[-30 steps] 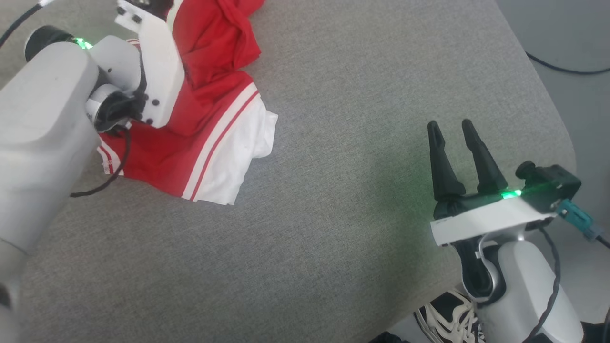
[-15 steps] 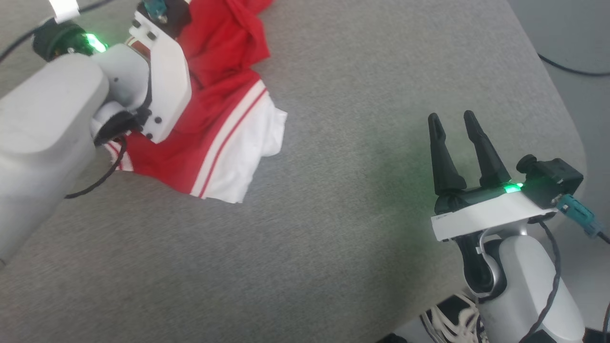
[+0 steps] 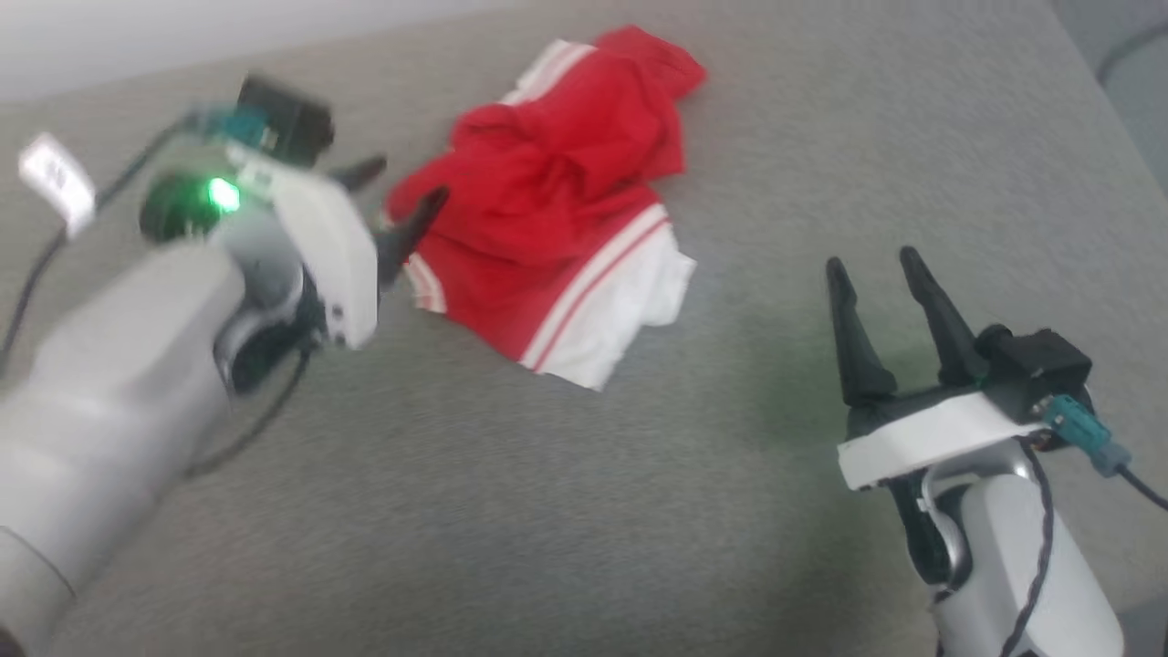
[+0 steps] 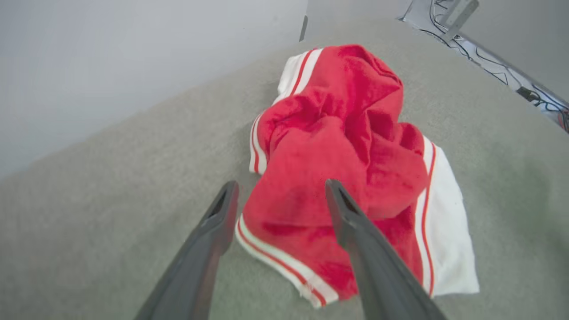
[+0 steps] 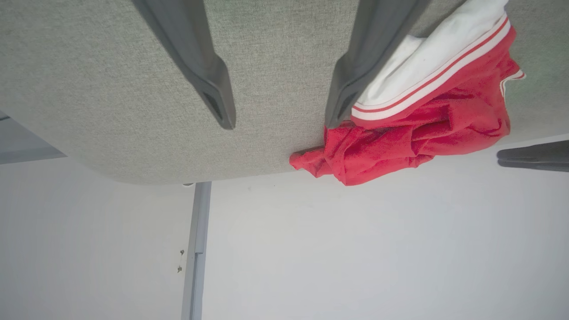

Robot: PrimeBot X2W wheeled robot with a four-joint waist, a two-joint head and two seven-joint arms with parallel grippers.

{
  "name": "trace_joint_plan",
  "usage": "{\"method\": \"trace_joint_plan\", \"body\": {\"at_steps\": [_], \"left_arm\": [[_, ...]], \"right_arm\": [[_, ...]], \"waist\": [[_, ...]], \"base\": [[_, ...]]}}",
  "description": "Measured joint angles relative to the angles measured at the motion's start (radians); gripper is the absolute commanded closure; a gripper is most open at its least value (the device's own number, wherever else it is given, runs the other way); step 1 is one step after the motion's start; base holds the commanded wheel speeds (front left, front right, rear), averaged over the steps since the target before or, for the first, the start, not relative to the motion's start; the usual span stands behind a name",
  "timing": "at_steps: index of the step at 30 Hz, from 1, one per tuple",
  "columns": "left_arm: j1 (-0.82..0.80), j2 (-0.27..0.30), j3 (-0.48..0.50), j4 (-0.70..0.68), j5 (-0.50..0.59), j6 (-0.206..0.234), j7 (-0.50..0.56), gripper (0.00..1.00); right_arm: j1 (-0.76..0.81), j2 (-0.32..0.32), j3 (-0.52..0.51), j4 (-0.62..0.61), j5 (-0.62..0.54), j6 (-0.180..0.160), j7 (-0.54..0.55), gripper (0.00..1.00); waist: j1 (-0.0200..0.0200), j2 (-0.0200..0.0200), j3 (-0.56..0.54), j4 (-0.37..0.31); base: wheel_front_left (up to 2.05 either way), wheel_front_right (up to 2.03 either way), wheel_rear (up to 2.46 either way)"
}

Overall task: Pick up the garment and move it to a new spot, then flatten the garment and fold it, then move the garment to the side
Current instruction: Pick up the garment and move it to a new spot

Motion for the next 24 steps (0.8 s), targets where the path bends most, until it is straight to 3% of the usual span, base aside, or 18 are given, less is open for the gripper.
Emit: {"method": "trace_joint_plan", "body": {"at_steps": [9, 14, 24], "left_arm": [[0.278, -0.055, 0.054, 0.073, -0.148, 0.0, -0.262, 0.0], [0.408, -0.072, 0.131, 0.091, -0.178, 0.0, -0.304, 0.0], [0.715, -0.083, 0.579, 0.007, 0.093, 0.0, -0.307, 0.0]], "right_arm": [[0.068, -0.023, -0.14, 0.014, -0.112, 0.0, 0.0, 0.0], [0.119, -0.064, -0.192, 0.015, -0.13, 0.0, 0.0, 0.0], [0.225, -0.12, -0.242, 0.021, -0.131, 0.0, 0.0, 0.0]], "waist": [[0.0, 0.0, -0.084, 0.174], [0.0, 0.0, -0.129, 0.27], [-0.0001, 0.0, -0.238, 0.399]], "base": [[0.0, 0.0, 0.0], [0.0, 0.0, 0.0], [0.0, 0.0, 0.0]]}}
